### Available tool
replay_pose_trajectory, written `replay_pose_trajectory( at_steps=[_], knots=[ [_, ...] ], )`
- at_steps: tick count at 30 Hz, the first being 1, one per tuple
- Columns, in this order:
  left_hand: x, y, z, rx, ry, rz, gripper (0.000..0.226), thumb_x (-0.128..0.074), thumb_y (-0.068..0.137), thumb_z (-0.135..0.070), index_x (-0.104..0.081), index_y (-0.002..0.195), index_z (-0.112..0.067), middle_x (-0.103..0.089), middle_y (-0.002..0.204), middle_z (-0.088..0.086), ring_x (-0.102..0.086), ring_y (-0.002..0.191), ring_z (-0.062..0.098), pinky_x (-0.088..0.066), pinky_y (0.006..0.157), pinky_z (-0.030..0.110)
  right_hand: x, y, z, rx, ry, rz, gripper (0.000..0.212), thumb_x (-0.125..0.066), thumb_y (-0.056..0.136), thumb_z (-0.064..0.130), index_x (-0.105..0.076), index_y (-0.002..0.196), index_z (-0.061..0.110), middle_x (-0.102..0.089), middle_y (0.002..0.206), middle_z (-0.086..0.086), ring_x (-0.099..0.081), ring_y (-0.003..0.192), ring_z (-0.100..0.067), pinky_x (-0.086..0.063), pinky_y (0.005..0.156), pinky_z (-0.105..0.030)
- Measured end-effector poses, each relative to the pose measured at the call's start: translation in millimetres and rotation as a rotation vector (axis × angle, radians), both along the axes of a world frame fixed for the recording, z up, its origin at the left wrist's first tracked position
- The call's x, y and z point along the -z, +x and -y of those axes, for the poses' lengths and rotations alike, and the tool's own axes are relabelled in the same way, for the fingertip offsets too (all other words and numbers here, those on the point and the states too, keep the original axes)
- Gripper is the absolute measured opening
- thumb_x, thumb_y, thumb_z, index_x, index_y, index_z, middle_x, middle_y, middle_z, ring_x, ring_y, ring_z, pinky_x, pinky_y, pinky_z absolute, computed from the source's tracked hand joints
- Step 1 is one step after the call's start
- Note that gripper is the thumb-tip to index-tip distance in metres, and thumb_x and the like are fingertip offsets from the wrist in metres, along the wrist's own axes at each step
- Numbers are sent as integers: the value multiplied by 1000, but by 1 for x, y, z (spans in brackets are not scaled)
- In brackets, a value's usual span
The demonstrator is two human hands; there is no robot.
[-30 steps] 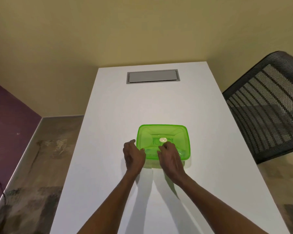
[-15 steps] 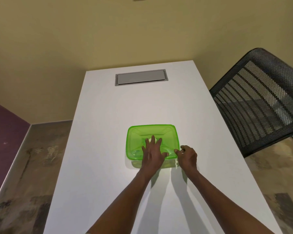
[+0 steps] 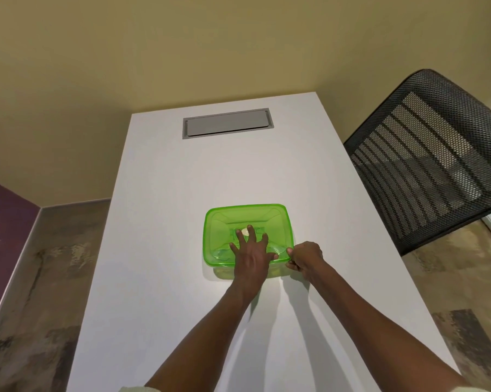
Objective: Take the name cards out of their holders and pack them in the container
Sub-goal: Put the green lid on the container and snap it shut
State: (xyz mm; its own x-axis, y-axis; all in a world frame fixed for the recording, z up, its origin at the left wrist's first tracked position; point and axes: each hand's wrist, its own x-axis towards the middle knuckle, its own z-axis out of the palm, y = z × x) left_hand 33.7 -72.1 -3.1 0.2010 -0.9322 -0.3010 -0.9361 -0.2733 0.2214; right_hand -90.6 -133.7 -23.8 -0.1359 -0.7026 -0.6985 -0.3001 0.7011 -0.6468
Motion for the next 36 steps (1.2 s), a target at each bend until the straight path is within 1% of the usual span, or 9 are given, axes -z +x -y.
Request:
replay_pose_trajectory(
  at_steps=[3, 6, 8, 12, 16, 19, 24, 29, 36],
  knots=[
    [-3, -1, -2, -4, -8, -19, 62, -49, 93, -50, -35, 146, -21, -16, 160, 18, -8, 146, 45, -20, 111, 66, -2, -4, -2, -50, -6, -31, 24, -67, 86, 4, -58, 64, 2, -57, 56, -12, -59, 50, -25, -58, 70, -46],
    [-6, -1, 0, -20, -23, -47, 64, -56, 90, -49, -38, 145, -20, -18, 159, 18, -10, 146, 44, -21, 112, 66, -6, -14, 2, -34, 33, 47, 24, -72, 81, 1, -55, 65, 2, -50, 55, -11, -48, 44, -20, -43, 46, -29],
    [-6, 0, 2, -40, -35, -69, 66, -59, 89, -49, -40, 144, -19, -19, 159, 17, -10, 148, 40, -21, 114, 61, -9, -19, 8, -47, 76, 88, 21, -75, 78, 1, -55, 71, 2, -48, 57, -10, -40, 43, -17, -34, 43, -24],
    [-4, 7, 18, -12, -125, -74, 62, -58, 91, -43, -42, 142, -13, -25, 158, 15, -15, 149, 33, -22, 118, 52, -18, -11, 38, -136, -29, 7, 26, -78, 79, 17, -62, 86, -2, -61, 77, -17, -54, 63, -25, -42, 56, -31],
    [-8, 18, 49, 53, -128, -69, 64, -56, 92, -43, -34, 147, -17, -21, 160, 11, -10, 150, 33, -19, 117, 55, -25, 3, 75, -266, -182, -93, 36, -75, 81, 24, -53, 57, 9, -54, 63, -10, -51, 70, -26, -42, 67, -35],
    [-10, 27, 68, 108, -80, -23, 71, -55, 90, -50, -29, 149, -19, -16, 161, 8, -5, 149, 37, -17, 113, 66, -25, 12, 99, -276, -184, -95, 31, -74, 82, 28, -67, 77, -2, -63, 74, -16, -57, 71, -27, -50, 71, -38],
    [-3, 32, 76, 62, 19, -50, 78, -55, 86, -59, -24, 150, -26, -11, 162, 1, 2, 147, 44, -15, 104, 78, -17, 24, 122, -270, -121, -18, 36, -78, 79, 27, -52, 62, 8, -52, 61, -11, -50, 53, -22, -49, 58, -32],
    [1, 30, 74, 51, 20, -49, 77, -53, 87, -60, -23, 151, -28, -9, 163, -2, 3, 147, 43, -14, 103, 79, -10, 35, 130, -301, -87, -101, 39, -77, 81, 21, -46, 63, 7, -49, 62, -10, -47, 54, -21, -43, 55, -31],
    [4, 28, 71, 52, 30, -16, 75, -47, 90, -61, -19, 152, -28, -5, 163, -1, 4, 147, 44, -15, 104, 78, -6, 50, 133, -450, -133, -366, 36, -67, 84, 18, -42, 59, 9, -47, 58, -5, -54, 73, -26, -41, 65, -30]
  ],
)
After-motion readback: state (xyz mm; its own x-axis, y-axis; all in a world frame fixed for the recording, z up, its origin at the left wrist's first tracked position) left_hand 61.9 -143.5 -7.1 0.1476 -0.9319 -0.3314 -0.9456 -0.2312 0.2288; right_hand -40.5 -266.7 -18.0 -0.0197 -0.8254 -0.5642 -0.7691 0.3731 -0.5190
